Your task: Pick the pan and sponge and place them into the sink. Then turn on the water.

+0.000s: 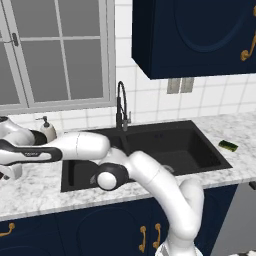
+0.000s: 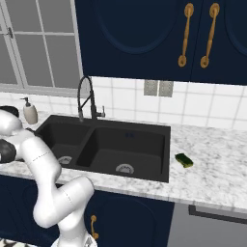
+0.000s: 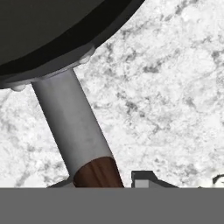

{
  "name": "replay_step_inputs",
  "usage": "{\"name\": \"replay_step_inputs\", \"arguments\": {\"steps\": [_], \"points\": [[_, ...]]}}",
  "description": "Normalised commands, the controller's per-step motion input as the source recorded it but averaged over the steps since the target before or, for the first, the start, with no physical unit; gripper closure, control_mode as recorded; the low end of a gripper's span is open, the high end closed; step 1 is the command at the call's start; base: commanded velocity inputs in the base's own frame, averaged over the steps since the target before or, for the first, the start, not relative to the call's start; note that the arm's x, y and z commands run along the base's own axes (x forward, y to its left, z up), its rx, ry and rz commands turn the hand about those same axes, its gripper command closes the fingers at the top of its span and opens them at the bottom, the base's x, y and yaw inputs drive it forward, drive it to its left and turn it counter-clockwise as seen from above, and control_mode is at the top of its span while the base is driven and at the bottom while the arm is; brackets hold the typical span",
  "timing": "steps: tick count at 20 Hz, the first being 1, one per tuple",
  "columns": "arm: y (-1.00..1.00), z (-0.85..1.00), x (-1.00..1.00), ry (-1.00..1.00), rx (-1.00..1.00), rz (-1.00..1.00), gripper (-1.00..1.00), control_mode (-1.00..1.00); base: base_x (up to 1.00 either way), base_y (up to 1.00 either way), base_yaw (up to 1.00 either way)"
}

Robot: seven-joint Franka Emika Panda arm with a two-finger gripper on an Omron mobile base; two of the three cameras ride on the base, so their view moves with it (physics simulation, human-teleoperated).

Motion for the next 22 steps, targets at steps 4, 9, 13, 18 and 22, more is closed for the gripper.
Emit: {"name": "replay_step_inputs", "arguments": {"steps": [4, 9, 13, 18, 22], "points": [[-0.38, 0.0, -0.02, 0.0, 0.0, 0.0, 1.0, -1.0, 0.0, 0.0, 0.0], [-0.49, 0.0, -0.29, -0.05, 0.0, 0.0, 1.0, -1.0, 0.0, 0.0, 0.0], [-0.69, 0.01, -0.59, -0.09, 0.0, 0.0, 1.0, -1.0, 0.0, 0.0, 0.0], [-0.92, 0.05, -0.76, -0.05, 0.01, -0.09, 1.0, -1.0, 0.0, 0.0, 0.0], [-1.0, 0.2, -0.68, 0.0, 0.06, -0.11, 1.0, -1.0, 0.0, 0.0, 0.0]]}}
